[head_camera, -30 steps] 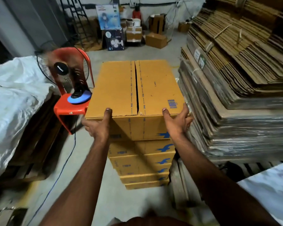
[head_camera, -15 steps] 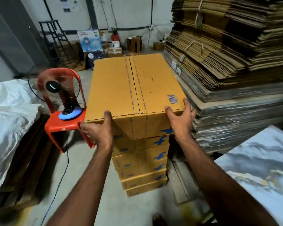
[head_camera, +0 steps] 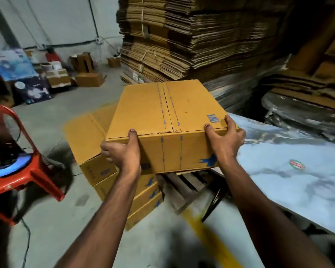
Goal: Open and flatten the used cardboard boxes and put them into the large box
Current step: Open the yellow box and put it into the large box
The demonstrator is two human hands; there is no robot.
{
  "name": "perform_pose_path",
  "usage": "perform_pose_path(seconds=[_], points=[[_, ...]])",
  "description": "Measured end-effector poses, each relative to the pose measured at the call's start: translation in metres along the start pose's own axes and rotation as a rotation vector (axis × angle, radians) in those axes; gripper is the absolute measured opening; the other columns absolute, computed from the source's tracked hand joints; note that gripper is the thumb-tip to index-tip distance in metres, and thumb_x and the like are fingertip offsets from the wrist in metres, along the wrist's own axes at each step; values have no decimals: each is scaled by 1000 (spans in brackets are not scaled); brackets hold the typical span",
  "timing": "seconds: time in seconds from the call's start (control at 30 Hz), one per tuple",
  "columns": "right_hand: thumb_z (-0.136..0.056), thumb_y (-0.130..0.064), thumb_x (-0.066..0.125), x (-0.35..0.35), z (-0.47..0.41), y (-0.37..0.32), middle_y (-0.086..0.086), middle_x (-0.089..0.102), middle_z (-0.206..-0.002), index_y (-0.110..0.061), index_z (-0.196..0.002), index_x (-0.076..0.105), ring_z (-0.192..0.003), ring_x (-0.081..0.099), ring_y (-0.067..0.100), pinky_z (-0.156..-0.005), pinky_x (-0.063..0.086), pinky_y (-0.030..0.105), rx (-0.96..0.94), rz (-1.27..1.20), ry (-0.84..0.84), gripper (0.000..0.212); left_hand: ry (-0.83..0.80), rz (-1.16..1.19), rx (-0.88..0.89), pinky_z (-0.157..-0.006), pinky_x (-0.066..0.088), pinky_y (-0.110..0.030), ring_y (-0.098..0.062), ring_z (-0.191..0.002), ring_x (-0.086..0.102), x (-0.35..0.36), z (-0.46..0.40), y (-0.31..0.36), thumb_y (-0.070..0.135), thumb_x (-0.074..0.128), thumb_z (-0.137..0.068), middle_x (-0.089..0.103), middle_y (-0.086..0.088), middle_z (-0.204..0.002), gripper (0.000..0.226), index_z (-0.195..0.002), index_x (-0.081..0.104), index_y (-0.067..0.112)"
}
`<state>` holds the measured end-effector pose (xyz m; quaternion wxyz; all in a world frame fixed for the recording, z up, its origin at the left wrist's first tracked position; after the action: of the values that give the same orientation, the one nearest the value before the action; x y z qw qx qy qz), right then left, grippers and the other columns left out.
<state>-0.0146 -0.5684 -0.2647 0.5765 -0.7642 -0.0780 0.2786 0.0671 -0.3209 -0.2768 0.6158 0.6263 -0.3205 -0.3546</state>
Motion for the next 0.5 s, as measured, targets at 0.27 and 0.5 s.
perform_pose_path(seconds=[0.27, 0.5], points=[[-84, -48, 71, -159, -25, 69, 12, 33, -139, -32, -144, 45, -133, 29, 34, -100, 39, 44, 117, 39, 272, 67, -306, -65, 30, -109, 33, -40, -36, -139, 32, 92, 129, 3, 48, 76, -79, 34, -16, -150, 92, -145, 28, 5], [-84, -49, 70, -319, -51, 152, 12, 34, -138, -32, -144, 45, -133, 28, 33, -102, 38, 48, 235, 89, 467, 67, -598, -106, 39, -102, 37, -40, -37, -133, 39, 181, 288, -12, 41, 77, -82, 36, -20, -145, 81, -137, 33, 1]])
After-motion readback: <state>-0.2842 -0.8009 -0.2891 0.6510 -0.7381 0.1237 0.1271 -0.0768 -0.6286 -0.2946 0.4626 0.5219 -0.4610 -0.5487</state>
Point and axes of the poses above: each hand's wrist, its own z-axis away from the middle knuckle, its own x-axis out of the palm, y = z × x, the point moved 2 cm from there along -z, towards the middle knuckle
